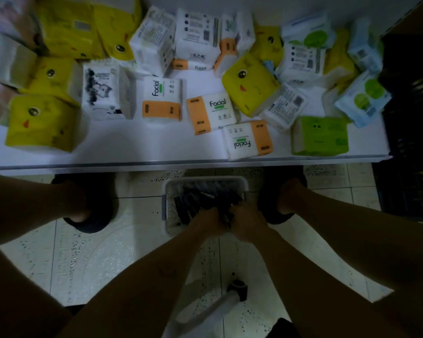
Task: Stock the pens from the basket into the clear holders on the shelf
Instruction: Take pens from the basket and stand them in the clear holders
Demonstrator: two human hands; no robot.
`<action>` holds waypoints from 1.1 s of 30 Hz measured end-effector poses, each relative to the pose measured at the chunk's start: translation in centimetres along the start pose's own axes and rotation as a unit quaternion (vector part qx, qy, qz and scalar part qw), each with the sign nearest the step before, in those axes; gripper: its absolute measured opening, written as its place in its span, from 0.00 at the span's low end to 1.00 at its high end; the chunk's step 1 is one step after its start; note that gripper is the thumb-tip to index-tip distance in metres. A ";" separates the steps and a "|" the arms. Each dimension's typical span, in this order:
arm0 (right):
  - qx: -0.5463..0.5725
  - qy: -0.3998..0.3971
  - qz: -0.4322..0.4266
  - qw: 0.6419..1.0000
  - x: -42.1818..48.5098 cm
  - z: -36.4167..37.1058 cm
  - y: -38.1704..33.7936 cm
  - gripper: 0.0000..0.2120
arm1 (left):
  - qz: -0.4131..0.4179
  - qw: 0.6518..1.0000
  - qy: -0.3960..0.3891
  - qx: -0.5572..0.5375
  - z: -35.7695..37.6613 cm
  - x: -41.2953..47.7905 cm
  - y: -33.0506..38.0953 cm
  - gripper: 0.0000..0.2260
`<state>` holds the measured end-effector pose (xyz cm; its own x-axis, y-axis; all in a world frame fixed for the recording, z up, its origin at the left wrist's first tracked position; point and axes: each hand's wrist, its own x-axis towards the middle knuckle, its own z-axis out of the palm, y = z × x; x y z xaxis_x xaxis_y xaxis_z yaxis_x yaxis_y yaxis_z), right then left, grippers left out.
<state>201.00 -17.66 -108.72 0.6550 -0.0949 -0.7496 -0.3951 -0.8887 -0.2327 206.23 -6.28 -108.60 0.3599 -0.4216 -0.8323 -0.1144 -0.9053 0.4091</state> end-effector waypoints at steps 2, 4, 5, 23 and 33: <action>0.004 -0.010 -0.006 1.000 0.0 0.1 0.0 0.21 | 0.007 1.000 0.007 0.008 0.3 0.5 -0.3 0.19; 0.006 -0.010 -0.004 1.000 0.2 0.1 0.0 0.22 | -0.010 1.000 0.019 -0.023 0.3 0.5 -0.6 0.18; 0.010 -0.006 0.000 1.000 0.3 0.2 0.0 0.23 | -0.023 0.998 0.029 -0.049 0.1 0.3 -0.7 0.18; 0.001 -0.026 0.059 0.998 1.7 0.5 -0.9 0.18 | -0.043 0.965 0.137 -0.221 -2.9 -4.3 -3.5 0.12; 0.203 0.044 0.089 0.974 -1.6 -3.6 -1.3 0.10 | -0.021 0.980 0.092 -0.173 -5.6 -9.3 -2.6 0.14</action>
<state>202.79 -17.97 -105.04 0.5986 -0.2841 -0.7490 -0.7177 -0.6056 -0.3438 208.37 0.29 -99.82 0.5225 -0.3395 -0.7821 0.2140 -0.8357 0.5057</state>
